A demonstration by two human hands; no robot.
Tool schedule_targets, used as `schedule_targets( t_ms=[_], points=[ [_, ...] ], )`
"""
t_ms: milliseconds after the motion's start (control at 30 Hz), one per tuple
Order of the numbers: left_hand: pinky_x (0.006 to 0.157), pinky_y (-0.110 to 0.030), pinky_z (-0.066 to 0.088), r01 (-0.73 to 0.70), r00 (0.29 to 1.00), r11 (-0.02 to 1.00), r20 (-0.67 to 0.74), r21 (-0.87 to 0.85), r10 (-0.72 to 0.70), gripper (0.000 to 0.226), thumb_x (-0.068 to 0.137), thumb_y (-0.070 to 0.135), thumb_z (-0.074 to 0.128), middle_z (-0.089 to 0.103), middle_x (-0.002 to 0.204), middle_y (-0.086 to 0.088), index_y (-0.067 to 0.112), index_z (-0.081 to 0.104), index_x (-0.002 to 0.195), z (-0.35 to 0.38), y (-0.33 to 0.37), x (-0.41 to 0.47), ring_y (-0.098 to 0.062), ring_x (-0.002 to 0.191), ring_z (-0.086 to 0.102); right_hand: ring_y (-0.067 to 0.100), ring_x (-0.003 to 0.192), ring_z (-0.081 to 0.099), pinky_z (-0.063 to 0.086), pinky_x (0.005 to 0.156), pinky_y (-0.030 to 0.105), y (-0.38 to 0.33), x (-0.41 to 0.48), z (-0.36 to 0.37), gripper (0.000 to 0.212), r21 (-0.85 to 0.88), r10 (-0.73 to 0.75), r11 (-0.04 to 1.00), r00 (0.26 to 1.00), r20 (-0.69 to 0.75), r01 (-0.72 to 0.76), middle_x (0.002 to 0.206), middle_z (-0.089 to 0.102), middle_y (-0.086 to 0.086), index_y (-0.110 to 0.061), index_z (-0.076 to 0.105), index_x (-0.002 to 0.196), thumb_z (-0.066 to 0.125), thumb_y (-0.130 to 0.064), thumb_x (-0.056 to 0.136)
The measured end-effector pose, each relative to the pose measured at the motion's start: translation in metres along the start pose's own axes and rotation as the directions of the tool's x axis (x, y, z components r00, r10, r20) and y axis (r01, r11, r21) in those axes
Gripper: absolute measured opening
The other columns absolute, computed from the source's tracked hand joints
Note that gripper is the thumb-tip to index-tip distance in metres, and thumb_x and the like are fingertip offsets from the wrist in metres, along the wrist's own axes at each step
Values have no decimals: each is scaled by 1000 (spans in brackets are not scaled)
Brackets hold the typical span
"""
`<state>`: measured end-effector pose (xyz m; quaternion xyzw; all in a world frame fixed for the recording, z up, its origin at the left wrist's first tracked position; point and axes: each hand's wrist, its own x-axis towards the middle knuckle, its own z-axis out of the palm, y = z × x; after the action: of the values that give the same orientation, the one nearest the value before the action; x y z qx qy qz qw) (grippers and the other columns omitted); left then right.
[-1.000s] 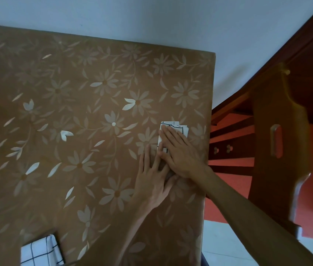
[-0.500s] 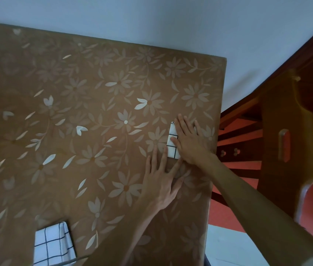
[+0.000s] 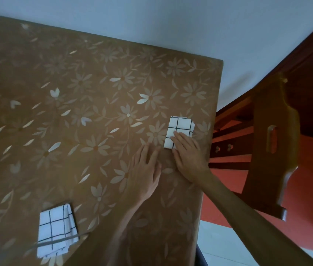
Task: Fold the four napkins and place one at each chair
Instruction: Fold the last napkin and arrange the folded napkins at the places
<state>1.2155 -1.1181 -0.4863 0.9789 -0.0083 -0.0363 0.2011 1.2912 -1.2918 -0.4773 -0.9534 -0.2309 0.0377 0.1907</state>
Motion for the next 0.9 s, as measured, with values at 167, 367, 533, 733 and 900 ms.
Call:
schedule_targets(
  t_ms=[167, 367, 533, 733, 900],
  points=[
    [118, -43, 26, 244, 965, 969, -107, 40, -239, 52, 97, 29, 50, 37, 152, -9, 12, 40, 145, -23, -38, -52, -30, 141, 33, 26, 130, 50, 39, 109, 46, -63, -2, 11, 46, 82, -115, 991, 989, 97, 108, 139, 56, 7, -9, 52, 138, 37, -28, 99],
    [109, -51, 36, 505, 834, 861, -223, -55, -504, 55, 93, 30, 52, 44, 143, -13, 10, 40, 142, -45, -91, -140, -34, 132, 41, 29, 119, 59, 46, 103, 46, -156, -22, 43, 44, 163, -331, 939, 927, 176, 304, 127, 63, 11, -6, 60, 127, 40, -25, 93],
    [104, -52, 41, 673, 676, 733, -315, -104, -666, 58, 90, 41, 47, 47, 142, -17, 10, 44, 139, -44, -126, -212, -38, 127, 46, 29, 125, 49, 37, 108, 42, -224, -42, 78, 46, 167, -478, 878, 823, 308, 448, 135, 54, 10, -9, 53, 133, 36, -29, 94],
    [99, -44, 42, 788, 544, 595, -272, -159, -794, 54, 92, 55, 44, 49, 135, -8, 25, 51, 135, -51, -143, -264, -28, 116, 44, 30, 121, 48, 43, 101, 44, -281, -55, 101, 50, 206, -349, 935, 851, 393, 289, 131, 50, 11, -15, 45, 140, 49, -36, 94],
    [87, -46, 53, 777, 521, 579, -262, -249, -812, 42, 92, 51, 58, 50, 125, -7, 25, 61, 124, -53, -148, -274, -27, 112, 50, 27, 130, 41, 38, 106, 41, -311, -41, 115, 54, 143, -271, 963, 828, 491, 230, 144, 37, 4, -23, 41, 142, 57, -37, 93]
  ],
)
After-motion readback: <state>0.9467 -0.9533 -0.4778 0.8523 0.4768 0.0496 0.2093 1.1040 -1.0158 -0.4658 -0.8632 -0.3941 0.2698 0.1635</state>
